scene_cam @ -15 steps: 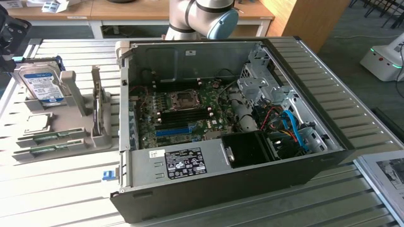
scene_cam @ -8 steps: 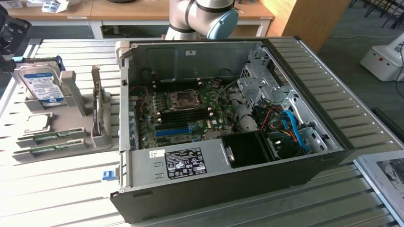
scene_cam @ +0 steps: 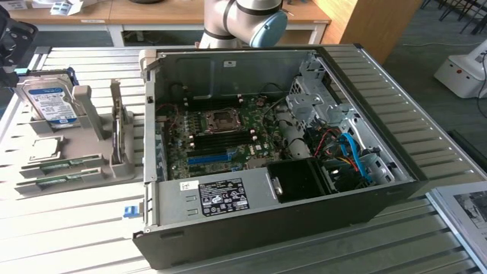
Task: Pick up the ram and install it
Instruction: 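Pick up the ram and move it above insertion slot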
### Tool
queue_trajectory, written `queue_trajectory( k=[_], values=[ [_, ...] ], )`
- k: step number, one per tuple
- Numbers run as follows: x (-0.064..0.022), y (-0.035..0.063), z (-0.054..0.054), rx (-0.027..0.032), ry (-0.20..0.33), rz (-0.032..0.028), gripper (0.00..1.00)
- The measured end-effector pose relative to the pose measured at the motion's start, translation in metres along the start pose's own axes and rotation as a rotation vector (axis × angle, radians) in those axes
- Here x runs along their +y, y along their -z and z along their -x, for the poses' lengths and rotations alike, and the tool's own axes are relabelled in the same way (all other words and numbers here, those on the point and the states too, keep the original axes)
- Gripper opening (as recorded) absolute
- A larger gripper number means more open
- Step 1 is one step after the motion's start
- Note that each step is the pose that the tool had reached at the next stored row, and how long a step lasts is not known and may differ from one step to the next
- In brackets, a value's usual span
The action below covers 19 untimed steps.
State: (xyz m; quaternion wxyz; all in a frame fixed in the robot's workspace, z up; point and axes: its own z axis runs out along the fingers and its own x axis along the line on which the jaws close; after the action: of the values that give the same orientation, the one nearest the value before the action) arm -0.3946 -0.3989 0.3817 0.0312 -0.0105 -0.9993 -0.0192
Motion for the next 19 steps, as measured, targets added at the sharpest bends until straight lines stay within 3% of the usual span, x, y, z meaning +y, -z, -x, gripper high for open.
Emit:
queue_trajectory(
  k=[19],
  values=[
    [0.0000,-0.0002,0.0000,0.0074,0.194,-0.0122,0.10]
  ],
)
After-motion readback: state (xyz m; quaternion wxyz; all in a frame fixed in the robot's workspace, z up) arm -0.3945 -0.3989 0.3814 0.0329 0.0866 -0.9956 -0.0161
